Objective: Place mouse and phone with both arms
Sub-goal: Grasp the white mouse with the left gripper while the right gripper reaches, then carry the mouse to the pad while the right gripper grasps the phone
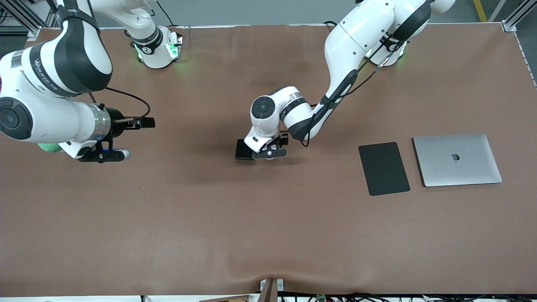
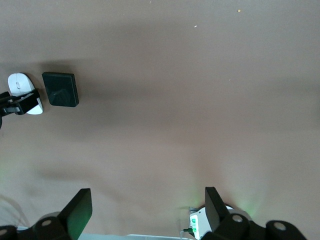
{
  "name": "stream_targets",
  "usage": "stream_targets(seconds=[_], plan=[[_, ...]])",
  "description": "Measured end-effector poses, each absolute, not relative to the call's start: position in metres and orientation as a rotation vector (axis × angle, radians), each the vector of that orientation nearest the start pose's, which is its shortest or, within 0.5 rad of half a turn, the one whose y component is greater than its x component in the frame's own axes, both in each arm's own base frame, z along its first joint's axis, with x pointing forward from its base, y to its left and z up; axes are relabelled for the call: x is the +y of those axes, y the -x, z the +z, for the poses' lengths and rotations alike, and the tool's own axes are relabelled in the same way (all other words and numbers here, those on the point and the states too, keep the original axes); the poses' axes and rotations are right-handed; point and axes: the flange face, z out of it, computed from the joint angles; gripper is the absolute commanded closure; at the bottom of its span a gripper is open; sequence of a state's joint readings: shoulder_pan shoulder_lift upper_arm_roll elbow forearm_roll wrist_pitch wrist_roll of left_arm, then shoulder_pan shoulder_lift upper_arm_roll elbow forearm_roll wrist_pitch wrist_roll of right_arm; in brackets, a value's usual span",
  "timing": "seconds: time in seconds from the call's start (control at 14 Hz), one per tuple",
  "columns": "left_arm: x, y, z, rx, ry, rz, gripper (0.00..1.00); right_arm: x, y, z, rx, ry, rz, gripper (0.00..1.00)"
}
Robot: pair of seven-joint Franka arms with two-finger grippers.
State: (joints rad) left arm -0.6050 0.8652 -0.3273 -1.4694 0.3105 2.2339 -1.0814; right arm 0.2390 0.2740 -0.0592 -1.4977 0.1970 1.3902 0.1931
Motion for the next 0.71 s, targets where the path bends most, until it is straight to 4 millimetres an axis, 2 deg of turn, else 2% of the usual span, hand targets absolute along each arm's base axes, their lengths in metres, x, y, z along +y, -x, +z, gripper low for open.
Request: stream_targets(seconds=[0.14, 0.21, 0.36, 0.5, 0.71], plan=[[-0.542, -0.459, 0.172, -0.076, 3.103, 0.062, 0.43, 0.139, -0.586, 0.489, 0.041, 2.963, 0.602, 0.0], [-0.544, -0.457, 0.171, -0.07, 3.101, 0.065, 0.65, 0.141, -0.587, 0.489, 0.055, 2.956, 0.59, 0.0], [-0.546, -0.455, 0.171, -0.063, 3.104, 0.061, 1.0, 0.151, -0.588, 0.488, 0.098, 2.956, 0.559, 0.0], [-0.545, -0.458, 0.173, -0.045, 3.097, 0.031, 1.0, 0.175, -0.587, 0.482, 0.131, 2.97, 0.544, 0.0], [-0.54, -0.471, 0.184, -0.033, 3.094, -0.032, 1.0, 0.211, -0.586, 0.459, 0.161, 2.989, 0.513, 0.0]])
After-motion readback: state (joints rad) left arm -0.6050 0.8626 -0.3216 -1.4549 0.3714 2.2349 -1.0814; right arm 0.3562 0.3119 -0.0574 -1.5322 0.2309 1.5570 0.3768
